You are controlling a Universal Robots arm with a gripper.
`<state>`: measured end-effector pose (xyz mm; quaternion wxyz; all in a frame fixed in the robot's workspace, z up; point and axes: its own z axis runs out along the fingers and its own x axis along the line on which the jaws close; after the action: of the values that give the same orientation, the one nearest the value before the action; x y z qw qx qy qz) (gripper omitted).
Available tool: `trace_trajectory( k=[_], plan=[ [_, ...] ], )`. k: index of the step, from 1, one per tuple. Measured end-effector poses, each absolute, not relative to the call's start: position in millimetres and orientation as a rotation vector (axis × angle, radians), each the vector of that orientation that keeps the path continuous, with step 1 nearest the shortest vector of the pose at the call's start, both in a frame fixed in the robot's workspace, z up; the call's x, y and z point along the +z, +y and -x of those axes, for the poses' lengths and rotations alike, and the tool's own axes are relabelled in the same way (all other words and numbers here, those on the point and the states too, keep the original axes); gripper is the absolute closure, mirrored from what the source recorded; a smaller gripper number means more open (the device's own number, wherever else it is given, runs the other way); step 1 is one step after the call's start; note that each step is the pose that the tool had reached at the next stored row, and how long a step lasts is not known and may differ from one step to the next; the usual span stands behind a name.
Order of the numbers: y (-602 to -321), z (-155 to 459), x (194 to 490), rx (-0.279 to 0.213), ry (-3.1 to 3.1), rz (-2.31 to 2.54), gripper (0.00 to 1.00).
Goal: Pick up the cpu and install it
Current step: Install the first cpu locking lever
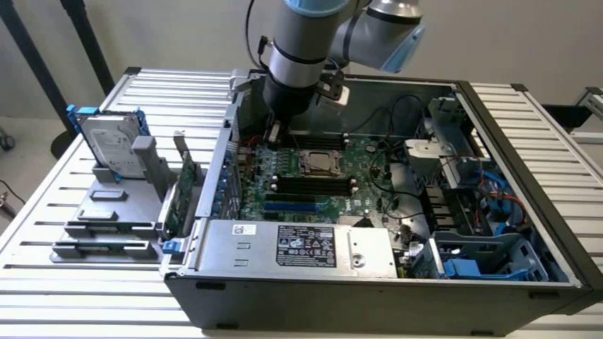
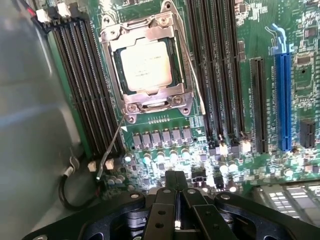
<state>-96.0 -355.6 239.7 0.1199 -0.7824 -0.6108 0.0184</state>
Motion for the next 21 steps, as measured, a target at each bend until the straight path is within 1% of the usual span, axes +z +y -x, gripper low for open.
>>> trace_trajectory(
  k=[3, 10, 13, 21],
  plan=[
    [-355.6, 96.0, 238.5, 0.021, -1.739, 2.291, 0.89],
    [-355.6, 96.0, 237.9, -0.093, -1.648, 2.234, 0.89],
    [-355.6, 96.0, 237.9, -0.134, -1.618, 2.21, 0.89],
    [-355.1, 96.0, 238.0, -0.181, -1.581, 2.227, 0.89]
  ],
)
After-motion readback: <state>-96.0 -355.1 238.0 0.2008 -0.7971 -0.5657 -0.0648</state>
